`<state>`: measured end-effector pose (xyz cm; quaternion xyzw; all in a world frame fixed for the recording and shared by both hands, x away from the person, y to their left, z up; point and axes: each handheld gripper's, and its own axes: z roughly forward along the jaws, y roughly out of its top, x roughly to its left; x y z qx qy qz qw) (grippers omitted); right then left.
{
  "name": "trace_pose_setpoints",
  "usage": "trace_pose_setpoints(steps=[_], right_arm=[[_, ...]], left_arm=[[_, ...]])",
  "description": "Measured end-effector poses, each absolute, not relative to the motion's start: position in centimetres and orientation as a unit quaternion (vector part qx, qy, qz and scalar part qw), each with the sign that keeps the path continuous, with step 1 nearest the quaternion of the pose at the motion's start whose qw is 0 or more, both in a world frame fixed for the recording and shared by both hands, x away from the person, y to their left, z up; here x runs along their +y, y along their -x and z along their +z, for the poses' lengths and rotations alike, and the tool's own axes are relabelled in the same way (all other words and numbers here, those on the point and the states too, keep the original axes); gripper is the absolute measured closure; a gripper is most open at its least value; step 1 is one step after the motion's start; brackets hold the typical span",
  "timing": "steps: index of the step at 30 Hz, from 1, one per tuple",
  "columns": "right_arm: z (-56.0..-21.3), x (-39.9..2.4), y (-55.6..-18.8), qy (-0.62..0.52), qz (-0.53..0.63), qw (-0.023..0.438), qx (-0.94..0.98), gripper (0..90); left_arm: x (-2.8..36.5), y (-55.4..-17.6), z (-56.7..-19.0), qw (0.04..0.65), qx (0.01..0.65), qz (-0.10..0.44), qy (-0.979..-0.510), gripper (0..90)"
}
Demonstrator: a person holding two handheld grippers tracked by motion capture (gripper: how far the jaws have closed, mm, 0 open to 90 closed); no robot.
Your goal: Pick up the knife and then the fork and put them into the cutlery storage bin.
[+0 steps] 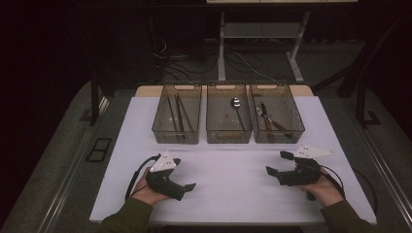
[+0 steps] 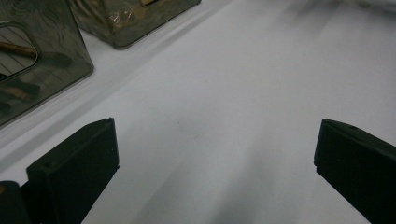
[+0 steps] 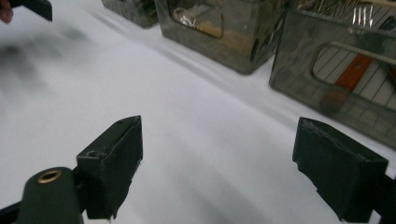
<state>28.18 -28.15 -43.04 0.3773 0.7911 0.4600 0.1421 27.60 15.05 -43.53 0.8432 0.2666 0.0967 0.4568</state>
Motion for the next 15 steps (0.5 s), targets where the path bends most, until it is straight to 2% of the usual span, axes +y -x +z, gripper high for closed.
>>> trace_pose_setpoints(steps=[15], right_arm=[[-43.8,-28.5,-26.1,-0.366,0.455,0.137,0.8,16.1]], left_arm=[[15.1,-27.5,-43.5,0.457,0.264,0.095,-0.844,0.0]])
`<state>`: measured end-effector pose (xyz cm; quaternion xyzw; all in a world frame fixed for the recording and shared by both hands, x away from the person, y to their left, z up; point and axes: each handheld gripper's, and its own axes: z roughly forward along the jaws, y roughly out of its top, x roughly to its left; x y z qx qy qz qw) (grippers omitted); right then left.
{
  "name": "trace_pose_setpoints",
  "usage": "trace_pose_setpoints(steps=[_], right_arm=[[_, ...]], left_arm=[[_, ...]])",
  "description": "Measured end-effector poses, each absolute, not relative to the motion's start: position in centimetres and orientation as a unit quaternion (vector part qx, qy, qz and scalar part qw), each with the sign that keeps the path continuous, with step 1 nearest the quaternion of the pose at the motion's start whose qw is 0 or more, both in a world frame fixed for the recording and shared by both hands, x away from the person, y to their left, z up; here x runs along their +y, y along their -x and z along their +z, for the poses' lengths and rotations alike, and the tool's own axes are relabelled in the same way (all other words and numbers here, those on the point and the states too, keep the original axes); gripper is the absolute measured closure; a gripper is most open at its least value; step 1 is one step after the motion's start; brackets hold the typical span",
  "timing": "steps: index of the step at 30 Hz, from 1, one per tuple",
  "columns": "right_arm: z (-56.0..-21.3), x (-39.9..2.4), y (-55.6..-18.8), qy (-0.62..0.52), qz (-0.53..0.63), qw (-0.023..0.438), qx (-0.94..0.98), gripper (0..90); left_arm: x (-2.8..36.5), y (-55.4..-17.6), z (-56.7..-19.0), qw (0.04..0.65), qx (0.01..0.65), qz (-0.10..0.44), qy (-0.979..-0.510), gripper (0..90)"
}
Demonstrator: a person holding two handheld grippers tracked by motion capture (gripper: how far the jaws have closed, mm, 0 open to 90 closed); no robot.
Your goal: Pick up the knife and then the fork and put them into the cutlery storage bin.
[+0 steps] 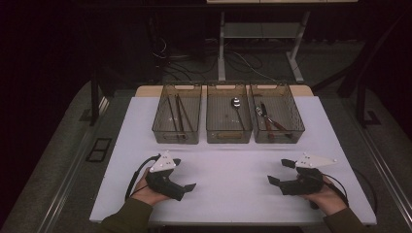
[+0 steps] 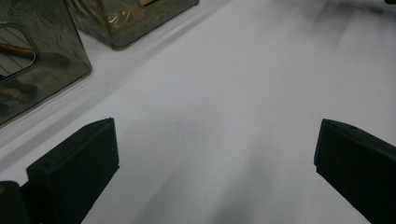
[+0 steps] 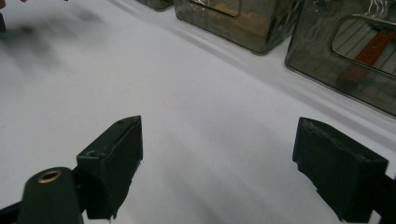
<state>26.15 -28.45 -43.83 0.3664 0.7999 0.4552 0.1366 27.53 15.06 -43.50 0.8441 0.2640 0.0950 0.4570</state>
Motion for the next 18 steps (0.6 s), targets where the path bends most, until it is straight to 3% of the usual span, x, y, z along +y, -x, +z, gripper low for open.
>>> trace_pose_setpoints(steps=[18], right_arm=[[-44.28,-29.32,-25.42,-0.366,0.441,0.138,0.808,16.1]], left_arm=[[15.12,-27.49,-43.45,0.457,0.262,0.093,-0.845,0.0]])
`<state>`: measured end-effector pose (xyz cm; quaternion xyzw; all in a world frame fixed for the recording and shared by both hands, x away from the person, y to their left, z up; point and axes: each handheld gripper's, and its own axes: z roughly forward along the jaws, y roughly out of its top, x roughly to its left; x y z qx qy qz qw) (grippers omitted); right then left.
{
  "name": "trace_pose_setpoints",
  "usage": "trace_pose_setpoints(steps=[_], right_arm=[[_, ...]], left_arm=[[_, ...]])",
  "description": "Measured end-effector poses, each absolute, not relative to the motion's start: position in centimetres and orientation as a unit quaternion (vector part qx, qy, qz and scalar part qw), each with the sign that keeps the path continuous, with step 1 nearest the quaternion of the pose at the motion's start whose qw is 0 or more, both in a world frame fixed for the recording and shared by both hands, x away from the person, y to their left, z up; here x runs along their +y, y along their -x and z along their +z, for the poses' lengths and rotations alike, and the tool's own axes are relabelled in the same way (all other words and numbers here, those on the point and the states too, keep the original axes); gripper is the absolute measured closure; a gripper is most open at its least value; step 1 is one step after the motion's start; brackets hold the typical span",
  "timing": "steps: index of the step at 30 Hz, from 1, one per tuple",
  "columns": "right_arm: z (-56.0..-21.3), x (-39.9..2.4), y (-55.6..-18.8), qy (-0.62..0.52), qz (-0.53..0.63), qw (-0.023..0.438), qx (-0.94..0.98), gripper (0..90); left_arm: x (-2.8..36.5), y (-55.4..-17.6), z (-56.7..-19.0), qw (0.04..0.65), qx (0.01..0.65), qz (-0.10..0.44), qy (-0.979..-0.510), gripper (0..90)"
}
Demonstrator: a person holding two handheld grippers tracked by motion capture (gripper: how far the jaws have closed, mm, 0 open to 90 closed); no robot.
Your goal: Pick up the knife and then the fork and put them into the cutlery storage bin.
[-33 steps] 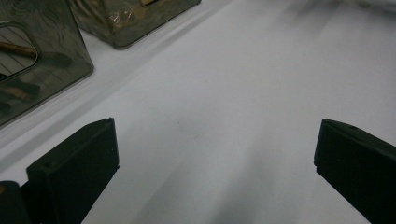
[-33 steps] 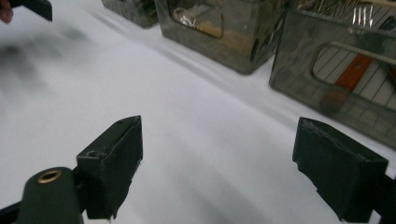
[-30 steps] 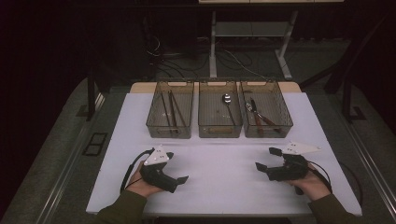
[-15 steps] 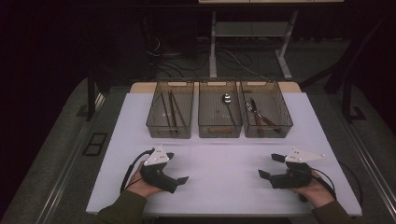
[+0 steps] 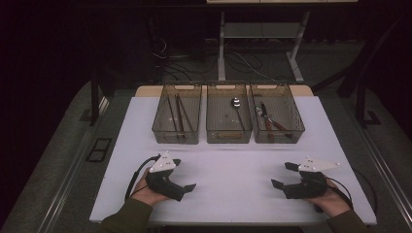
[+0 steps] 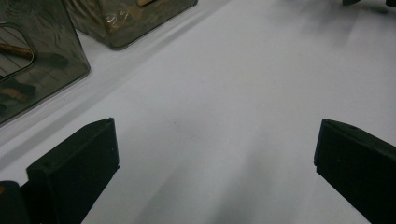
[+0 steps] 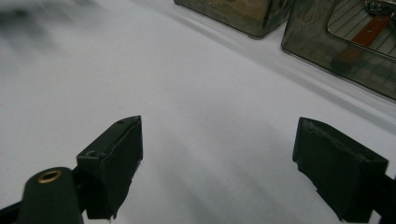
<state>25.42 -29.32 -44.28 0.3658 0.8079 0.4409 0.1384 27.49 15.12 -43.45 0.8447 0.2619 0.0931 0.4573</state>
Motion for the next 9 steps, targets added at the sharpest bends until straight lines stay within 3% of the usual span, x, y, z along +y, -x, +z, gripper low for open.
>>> trace_pose_setpoints(steps=[9], right_arm=[[-44.23,-29.36,-25.36,-0.364,0.441,0.141,0.808,16.1]], left_arm=[[15.08,-27.52,-43.47,0.458,0.261,0.092,-0.845,0.0]])
